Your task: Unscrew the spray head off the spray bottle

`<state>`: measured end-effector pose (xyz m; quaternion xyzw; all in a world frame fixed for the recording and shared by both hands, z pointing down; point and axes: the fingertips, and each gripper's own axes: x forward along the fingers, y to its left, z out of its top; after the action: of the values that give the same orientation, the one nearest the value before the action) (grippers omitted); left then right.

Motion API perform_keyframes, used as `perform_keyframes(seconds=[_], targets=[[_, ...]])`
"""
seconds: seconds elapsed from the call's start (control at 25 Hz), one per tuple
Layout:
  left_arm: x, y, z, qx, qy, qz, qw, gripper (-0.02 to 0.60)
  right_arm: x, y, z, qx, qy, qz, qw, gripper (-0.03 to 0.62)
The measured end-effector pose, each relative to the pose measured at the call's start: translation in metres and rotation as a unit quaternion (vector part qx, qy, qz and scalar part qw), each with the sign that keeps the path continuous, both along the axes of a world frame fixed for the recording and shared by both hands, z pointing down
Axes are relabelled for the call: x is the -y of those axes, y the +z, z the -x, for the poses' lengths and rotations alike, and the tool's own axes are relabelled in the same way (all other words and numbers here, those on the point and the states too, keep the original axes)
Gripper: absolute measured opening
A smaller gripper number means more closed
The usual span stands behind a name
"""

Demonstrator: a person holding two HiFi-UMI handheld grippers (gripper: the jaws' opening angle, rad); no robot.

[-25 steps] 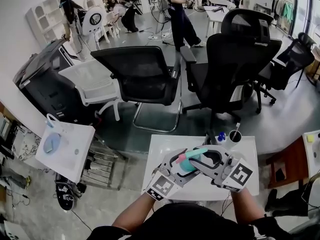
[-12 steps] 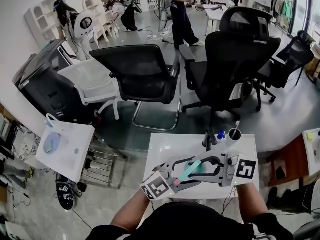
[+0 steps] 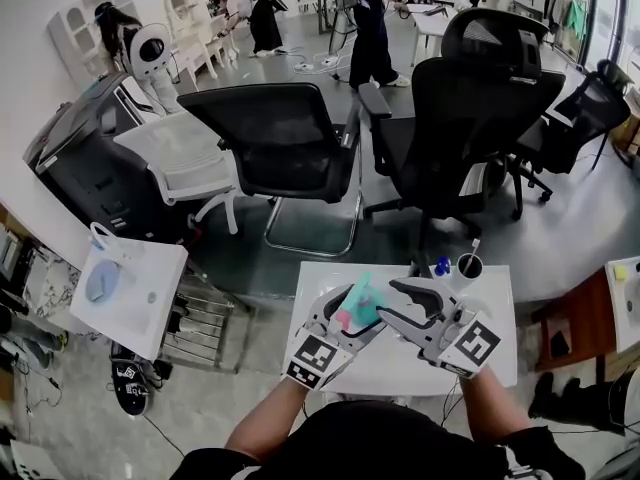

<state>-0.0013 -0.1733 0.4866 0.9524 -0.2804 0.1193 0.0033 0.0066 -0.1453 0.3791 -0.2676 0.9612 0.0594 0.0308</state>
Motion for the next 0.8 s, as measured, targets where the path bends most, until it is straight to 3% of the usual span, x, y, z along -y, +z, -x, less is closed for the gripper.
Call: perform_keyframes(seconds=[0.2, 0.32, 0.8], targets=[[0.014, 0.01, 0.009, 0.03, -0.053, 0.004, 0.9981, 0.387, 0.005, 0.018, 0.011, -0.032, 0.032, 0.016, 0.999, 0.167], [0.014, 0.011, 0.005, 0.041, -0.055, 0.0, 0.9977, 0.388, 0.008, 0.021, 0.02, -0.041, 0.049, 0.038, 0.997, 0.167], [0.011, 0.025, -0.009, 0.064, -0.068, -0.005, 0.9956, 0.388, 0.021, 0.026, 0.016, -0.014, 0.111, 0.051, 0.992, 0.141]])
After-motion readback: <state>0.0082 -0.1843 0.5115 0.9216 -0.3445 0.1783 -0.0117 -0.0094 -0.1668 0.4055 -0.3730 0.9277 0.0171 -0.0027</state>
